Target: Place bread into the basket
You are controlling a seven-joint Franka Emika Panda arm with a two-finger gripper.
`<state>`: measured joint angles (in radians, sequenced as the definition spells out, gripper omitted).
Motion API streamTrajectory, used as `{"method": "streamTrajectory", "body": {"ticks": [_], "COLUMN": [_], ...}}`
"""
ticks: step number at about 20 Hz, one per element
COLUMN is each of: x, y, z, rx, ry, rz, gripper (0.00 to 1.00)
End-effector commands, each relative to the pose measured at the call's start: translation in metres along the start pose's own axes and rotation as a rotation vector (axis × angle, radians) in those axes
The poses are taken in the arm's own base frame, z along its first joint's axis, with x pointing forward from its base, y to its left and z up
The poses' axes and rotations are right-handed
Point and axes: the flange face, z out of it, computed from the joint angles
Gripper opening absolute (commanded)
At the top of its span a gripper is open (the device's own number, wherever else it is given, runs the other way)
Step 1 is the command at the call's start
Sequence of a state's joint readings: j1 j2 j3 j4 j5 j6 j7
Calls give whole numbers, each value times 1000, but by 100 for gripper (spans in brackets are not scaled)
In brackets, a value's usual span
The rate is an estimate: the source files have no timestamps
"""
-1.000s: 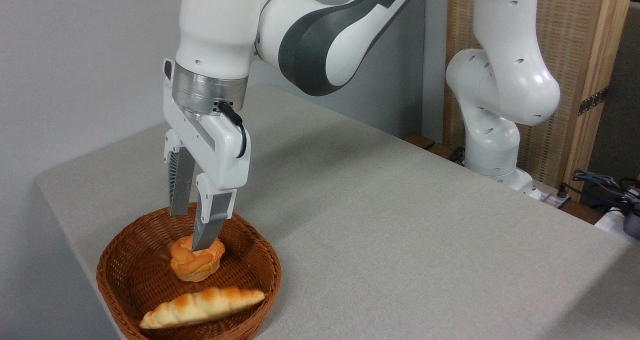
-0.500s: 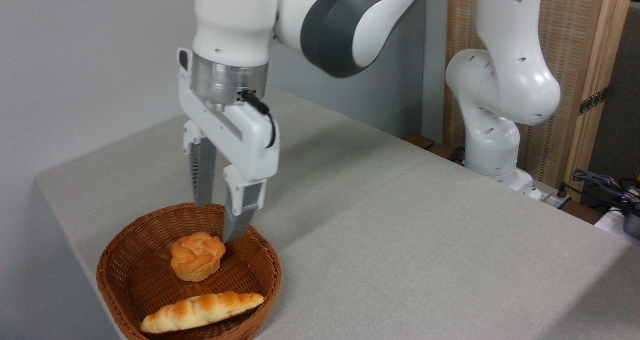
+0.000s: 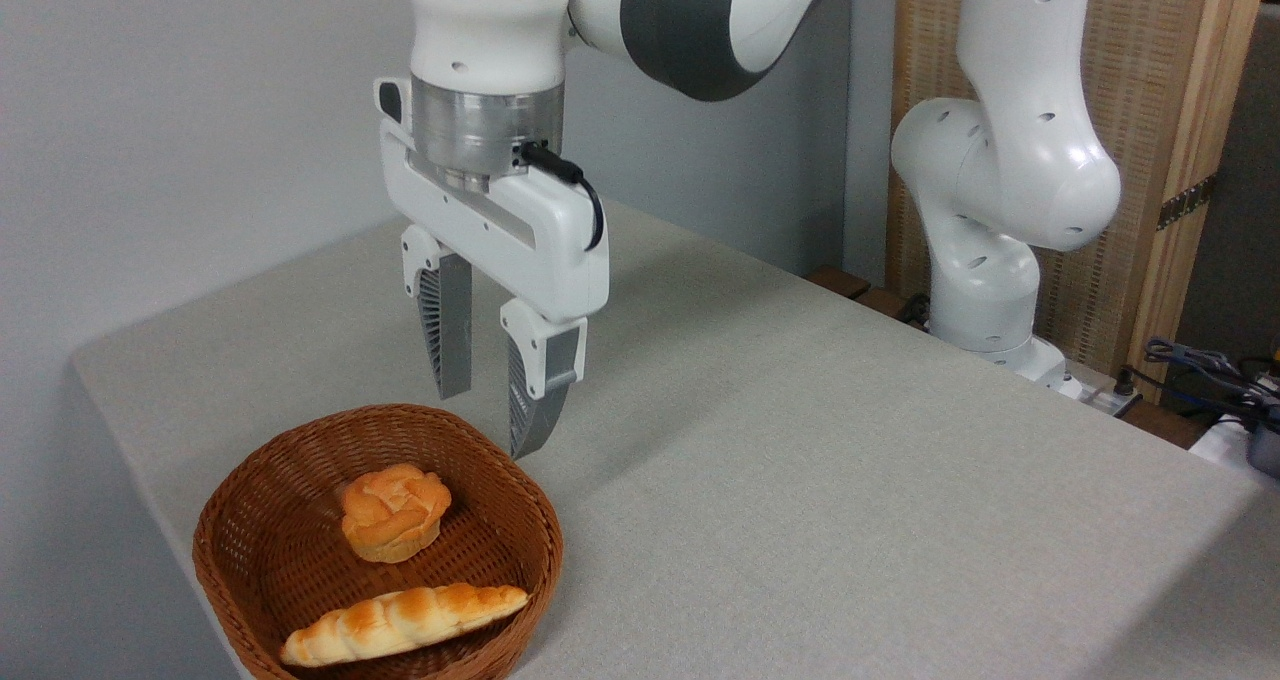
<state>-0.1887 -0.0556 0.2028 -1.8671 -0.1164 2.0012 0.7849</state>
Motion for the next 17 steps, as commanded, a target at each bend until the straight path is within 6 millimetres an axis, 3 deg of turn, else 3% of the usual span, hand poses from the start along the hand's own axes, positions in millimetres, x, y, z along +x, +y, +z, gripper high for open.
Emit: {"method": "streamTrajectory", "body": {"ticks": [1,3,8,17], "x": [-1,9,11,14], "y": [12,21,30,25], "z": [-31,-42,-35,-18], "rx": [6,23,3,-29], "ry": [-34,-51,-101,-96], "rz": [12,47,72,58], "gripper": [100,100,100,100]}}
